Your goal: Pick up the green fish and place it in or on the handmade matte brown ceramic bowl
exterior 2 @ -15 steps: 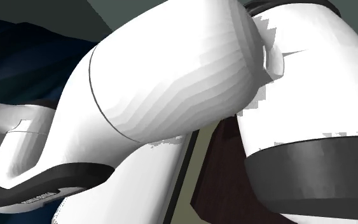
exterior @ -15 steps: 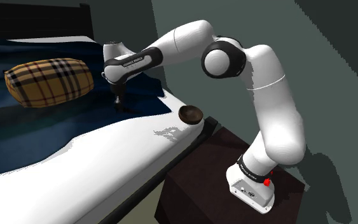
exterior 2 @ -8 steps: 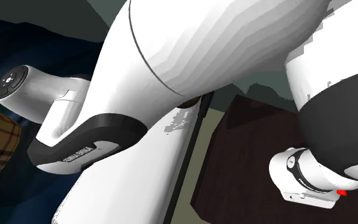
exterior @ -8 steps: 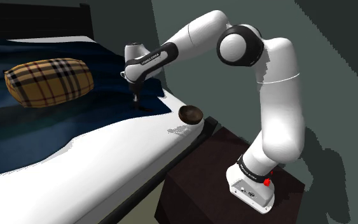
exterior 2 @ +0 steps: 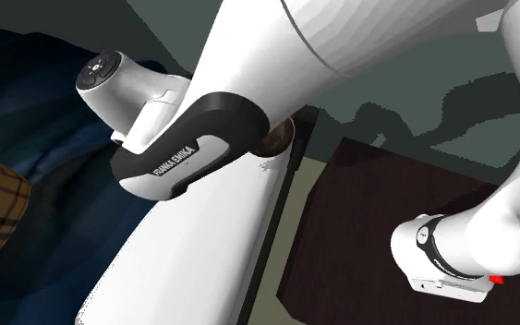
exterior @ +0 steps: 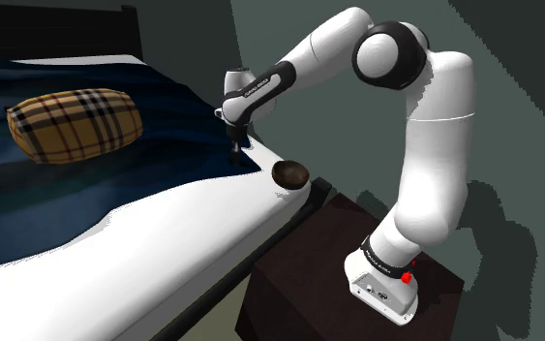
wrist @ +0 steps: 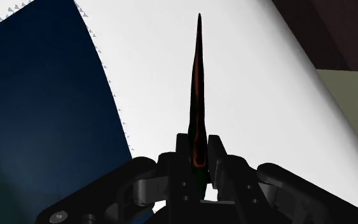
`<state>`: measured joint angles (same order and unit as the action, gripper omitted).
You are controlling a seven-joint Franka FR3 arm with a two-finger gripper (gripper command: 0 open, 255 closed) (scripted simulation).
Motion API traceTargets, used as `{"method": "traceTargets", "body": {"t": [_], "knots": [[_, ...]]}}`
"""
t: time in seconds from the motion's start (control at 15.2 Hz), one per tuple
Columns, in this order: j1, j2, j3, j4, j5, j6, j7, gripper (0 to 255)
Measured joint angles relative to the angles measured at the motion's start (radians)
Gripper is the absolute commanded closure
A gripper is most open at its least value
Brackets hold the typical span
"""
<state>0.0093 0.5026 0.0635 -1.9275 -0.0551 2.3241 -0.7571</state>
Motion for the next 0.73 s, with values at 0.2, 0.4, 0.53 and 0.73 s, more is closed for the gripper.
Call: {"method": "traceTargets", "body": {"t": [0.2, 0.4, 0.53, 0.73], "knots": [[-0.044, -0.049, -0.013, -0.070, 0.003, 0.022, -0.057, 255], [-0.091, -0.081, -0.031, -0.134, 0.004, 0.056, -0.119, 255], [-0.126, -0.113, -0.044, -0.176, 0.005, 0.066, -0.167, 255], [-0.170, -0.128, -0.063, -0.203, 0.006, 0.081, -0.228, 255]]}}
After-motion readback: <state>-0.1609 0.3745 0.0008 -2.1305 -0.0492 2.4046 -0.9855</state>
